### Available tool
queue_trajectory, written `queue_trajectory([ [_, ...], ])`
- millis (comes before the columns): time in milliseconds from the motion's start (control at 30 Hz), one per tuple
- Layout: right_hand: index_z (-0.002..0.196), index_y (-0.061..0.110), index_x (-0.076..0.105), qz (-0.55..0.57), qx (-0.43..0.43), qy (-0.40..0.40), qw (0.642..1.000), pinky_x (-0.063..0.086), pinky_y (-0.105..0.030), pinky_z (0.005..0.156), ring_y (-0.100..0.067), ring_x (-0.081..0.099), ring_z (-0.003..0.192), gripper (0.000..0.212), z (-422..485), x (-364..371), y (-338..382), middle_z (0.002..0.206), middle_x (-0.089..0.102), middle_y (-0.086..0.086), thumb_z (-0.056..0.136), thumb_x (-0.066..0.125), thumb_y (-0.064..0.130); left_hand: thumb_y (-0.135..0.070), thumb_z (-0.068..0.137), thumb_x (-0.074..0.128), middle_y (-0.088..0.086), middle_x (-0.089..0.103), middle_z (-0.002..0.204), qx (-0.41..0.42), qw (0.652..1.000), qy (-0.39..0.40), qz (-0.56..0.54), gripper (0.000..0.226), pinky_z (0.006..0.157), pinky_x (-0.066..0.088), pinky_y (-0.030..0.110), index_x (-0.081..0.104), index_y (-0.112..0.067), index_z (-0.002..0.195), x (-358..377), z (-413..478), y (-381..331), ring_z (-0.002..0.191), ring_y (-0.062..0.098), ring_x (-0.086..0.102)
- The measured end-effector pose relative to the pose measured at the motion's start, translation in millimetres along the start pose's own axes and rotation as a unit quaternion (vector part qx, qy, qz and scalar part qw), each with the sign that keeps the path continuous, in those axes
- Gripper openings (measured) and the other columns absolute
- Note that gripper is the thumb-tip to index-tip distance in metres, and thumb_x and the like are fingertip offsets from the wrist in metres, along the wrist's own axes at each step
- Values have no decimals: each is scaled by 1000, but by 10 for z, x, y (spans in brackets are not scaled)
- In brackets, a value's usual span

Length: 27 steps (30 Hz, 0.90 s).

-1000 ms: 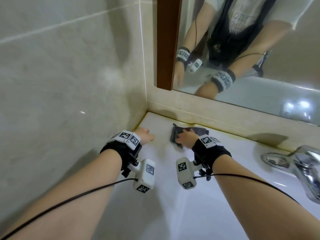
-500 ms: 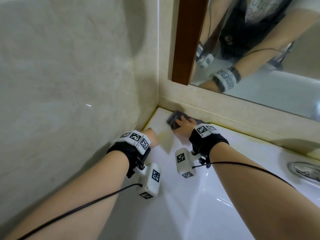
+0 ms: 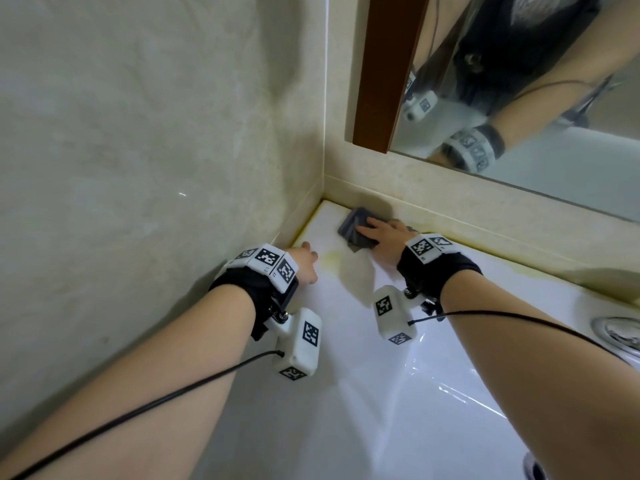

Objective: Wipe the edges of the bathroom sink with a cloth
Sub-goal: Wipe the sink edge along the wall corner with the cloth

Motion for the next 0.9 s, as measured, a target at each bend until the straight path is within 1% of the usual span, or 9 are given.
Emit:
queue_trajectory([
  [67,146,27,17,19,3,7,1000,7,-24,110,-29,11,141,50,55,9,72,157,7,0,99,31,18,-12,97,39,13,7,157,4,1000,-7,8,57,112,31,38,16,-1,149,6,-4,-4,139,30,30],
  [133,146,28,18,37,3,10,999,9,-29,113,-30,10,142,51,136,11,152,157,7,-1,98,31,16,-13,97,40,13,10,156,6,1000,-18,16,55,111,34,38,21,-1,147,5,-2,-4,137,30,33],
  [267,146,32,16,-13,-37,-1,999,11,-30,112,-31,12,141,50,325,60,451,158,6,2,99,27,18,-15,97,42,17,26,146,16,999,-36,30,46,104,38,37,32,1,138,23,-5,-17,129,32,39],
  [433,144,32,23,8,-74,3,997,5,-24,109,-29,16,141,48,446,93,414,157,10,2,98,33,23,-17,97,42,16,17,152,22,998,-30,41,53,111,31,39,25,-1,144,43,27,-14,137,29,29],
  [567,140,22,36,80,-61,-20,995,10,-28,115,-27,24,140,46,433,104,38,154,21,-4,95,43,16,-16,97,40,15,12,154,23,998,-29,41,53,113,29,39,23,-1,145,41,33,-12,140,29,24],
  [667,138,25,41,113,-44,-19,992,10,-30,116,-27,21,140,45,449,142,58,154,22,-2,94,43,16,-16,97,40,15,15,152,22,999,-25,39,52,112,29,40,23,-1,144,46,27,-20,138,30,25],
  [767,137,29,40,83,-57,-34,994,11,-27,115,-27,21,139,44,456,131,213,154,20,-2,94,43,21,-17,97,41,15,16,151,20,999,-25,40,52,112,30,40,23,-1,144,42,20,-44,138,31,26],
  [833,138,29,38,60,-90,-25,994,12,-27,114,-28,22,139,45,444,168,344,155,18,-2,95,42,19,-17,98,41,15,15,152,19,998,-30,42,53,112,29,38,22,-1,145,42,12,-53,138,30,25],
  [900,138,30,40,72,-90,-17,993,12,-29,114,-28,21,139,46,415,208,355,154,19,0,94,42,16,-17,97,41,16,15,152,19,998,-34,42,53,112,29,37,23,-1,144,43,2,-64,138,29,25],
])
Point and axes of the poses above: each hand's wrist, its own z-axis towards the middle knuckle, its own x-axis out of the palm, y = z × x, the point moved 9 cm from there along z, towards the middle knuckle
